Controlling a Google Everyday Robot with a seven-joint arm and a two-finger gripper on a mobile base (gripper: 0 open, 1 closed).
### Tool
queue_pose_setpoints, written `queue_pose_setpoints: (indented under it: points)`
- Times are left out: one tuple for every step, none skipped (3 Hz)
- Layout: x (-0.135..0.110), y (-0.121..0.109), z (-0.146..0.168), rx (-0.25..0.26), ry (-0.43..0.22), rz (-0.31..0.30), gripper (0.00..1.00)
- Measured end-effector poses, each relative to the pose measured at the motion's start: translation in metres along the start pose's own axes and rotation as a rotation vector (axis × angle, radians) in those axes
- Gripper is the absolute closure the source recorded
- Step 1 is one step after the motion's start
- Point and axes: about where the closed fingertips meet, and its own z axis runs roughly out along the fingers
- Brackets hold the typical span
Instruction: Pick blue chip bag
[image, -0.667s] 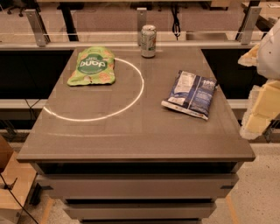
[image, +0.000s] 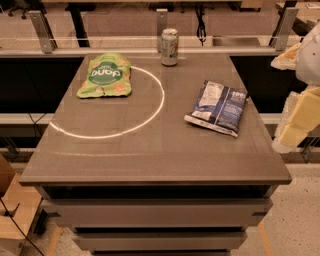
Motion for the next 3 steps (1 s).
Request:
queue_pose_setpoints:
  points:
    - [-0.016, -0.018, 0.001, 0.033, -0.13, -0.02, 0.0]
    - [-0.03, -0.04, 0.012, 0.048, -0.243, -0.01, 0.0]
    - [-0.039, -0.058, 0.032, 0.042, -0.307, 0.027, 0.0]
